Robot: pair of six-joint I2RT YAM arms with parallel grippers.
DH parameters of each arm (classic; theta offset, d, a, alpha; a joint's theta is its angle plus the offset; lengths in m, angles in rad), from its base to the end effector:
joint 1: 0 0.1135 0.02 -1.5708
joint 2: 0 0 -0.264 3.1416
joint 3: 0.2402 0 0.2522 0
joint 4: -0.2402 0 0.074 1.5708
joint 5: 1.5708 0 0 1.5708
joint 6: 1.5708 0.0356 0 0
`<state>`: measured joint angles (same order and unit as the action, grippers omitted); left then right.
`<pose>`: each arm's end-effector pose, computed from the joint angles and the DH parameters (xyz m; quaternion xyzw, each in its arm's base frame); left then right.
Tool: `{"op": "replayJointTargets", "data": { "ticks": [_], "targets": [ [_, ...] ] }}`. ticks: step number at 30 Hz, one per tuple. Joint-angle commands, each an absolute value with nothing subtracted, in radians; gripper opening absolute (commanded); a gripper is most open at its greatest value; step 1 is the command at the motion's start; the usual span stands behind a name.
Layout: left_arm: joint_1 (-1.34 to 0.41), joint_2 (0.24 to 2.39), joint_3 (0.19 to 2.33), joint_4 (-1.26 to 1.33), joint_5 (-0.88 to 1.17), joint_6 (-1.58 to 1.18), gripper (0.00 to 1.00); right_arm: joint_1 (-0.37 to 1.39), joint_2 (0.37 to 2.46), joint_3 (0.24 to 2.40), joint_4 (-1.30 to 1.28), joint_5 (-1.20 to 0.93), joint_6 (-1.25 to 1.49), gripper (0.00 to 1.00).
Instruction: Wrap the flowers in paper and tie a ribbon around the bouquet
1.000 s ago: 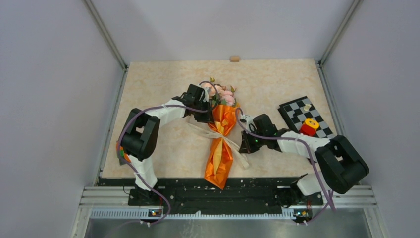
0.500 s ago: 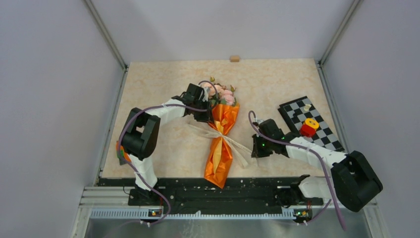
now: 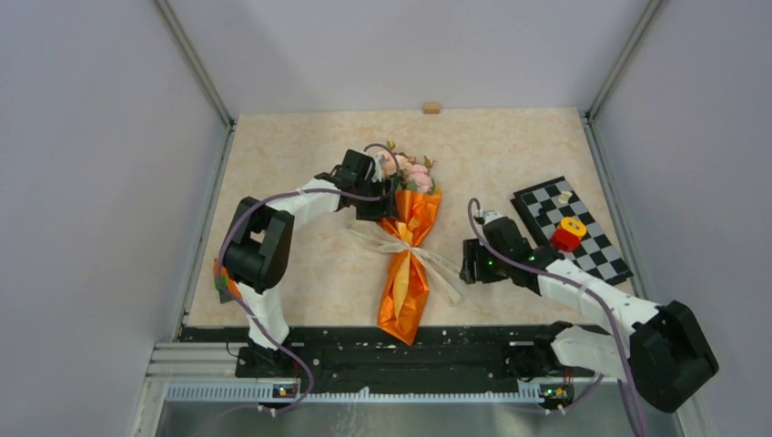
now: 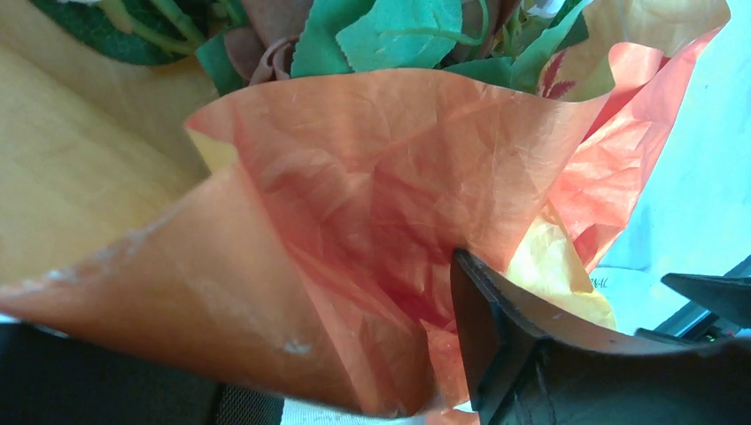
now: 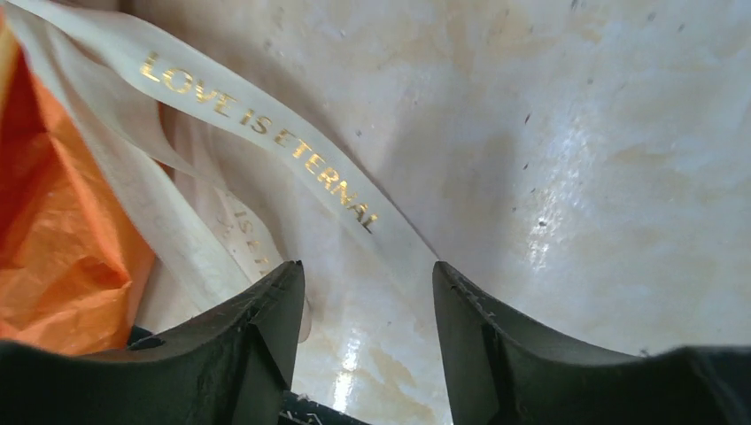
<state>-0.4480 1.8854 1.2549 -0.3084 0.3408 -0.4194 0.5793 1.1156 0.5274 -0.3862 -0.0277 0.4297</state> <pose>0.3540 -0.1833 0.1818 0.0661 0.9359 -0.2749 0.2101 0.1690 0.1117 0.1739 -0.0755 0.9528 0.1536 0.2508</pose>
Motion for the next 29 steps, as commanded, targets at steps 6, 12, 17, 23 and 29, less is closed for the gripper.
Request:
{"op": "replayJointTargets", "data": {
  "ticks": [6, 12, 17, 23, 29],
  "targets": [
    [-0.443, 1.560, 1.198, -0.425, 0.087, -0.482, 0.96, 0.574, 0.850, 0.677, -0.357, 0.250, 0.436, 0.97],
    [-0.433, 1.258, 1.183, -0.660, -0.319, -0.596, 0.99, 0.574, 0.698, 0.687, -0.423, 0.584, 0.531, 0.98],
    [-0.345, 0.977, 1.067, -0.751, -0.572, -0.707, 0.99, 0.574, 0.576, 0.691, -0.515, 0.755, 0.561, 0.99],
    [-0.171, 0.834, 0.989, -0.808, -0.627, -0.754, 0.99, 0.574, 0.510, 0.661, -0.532, 0.815, 0.534, 0.99],
    [-0.169, 0.861, 0.991, -0.797, -0.600, -0.741, 0.99, 0.574, 0.502, 0.661, -0.532, 0.825, 0.526, 0.99]
  ]
}}
